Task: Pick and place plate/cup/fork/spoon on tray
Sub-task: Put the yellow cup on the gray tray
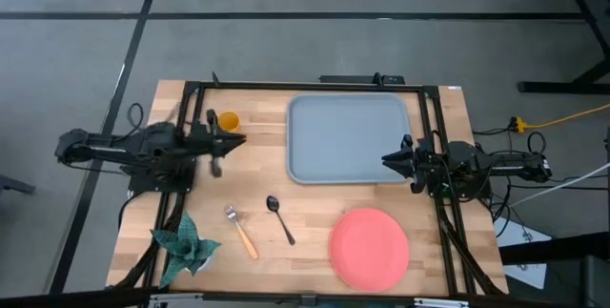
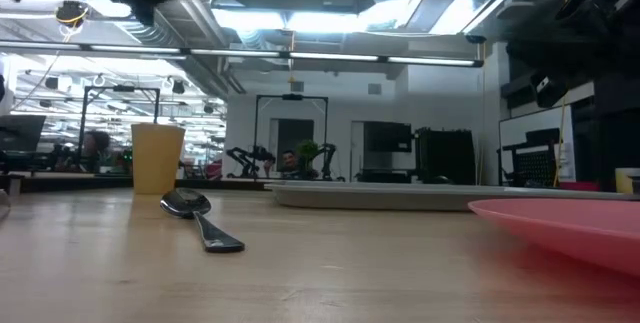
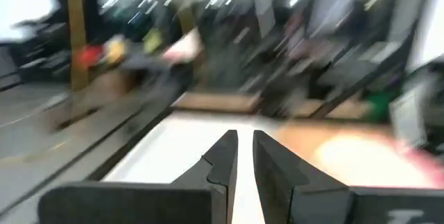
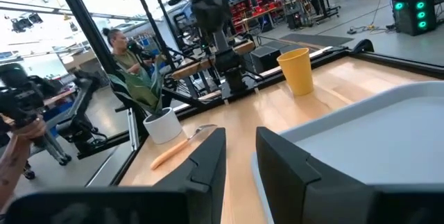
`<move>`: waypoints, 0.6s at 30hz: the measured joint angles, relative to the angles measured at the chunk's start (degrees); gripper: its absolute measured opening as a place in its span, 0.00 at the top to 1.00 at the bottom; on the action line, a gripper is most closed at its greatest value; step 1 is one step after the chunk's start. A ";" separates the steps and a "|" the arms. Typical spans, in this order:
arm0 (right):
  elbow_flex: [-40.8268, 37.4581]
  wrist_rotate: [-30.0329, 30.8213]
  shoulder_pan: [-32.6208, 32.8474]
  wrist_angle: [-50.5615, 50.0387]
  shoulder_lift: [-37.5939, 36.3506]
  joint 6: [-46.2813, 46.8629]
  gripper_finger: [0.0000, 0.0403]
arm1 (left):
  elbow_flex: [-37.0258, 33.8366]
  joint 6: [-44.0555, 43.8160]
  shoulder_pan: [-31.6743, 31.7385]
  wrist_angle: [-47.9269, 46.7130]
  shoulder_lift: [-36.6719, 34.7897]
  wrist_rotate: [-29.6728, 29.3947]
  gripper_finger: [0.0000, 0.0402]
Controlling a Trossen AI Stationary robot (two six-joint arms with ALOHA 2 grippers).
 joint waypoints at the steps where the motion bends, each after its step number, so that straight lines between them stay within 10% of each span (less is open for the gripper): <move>1: -0.01 -0.02 0.00 -0.01 -0.01 -0.02 0.79 | 1.78 2.46 0.00 -3.32 2.48 -2.98 0.90; 9: -0.02 -0.13 0.00 -1.09 0.00 -0.04 0.79 | 18.95 10.67 0.02 -23.16 17.00 -21.20 0.90; 18: -0.02 -0.17 0.01 -1.11 0.00 0.11 0.79 | 30.07 3.25 -0.43 -26.43 21.57 -21.35 0.90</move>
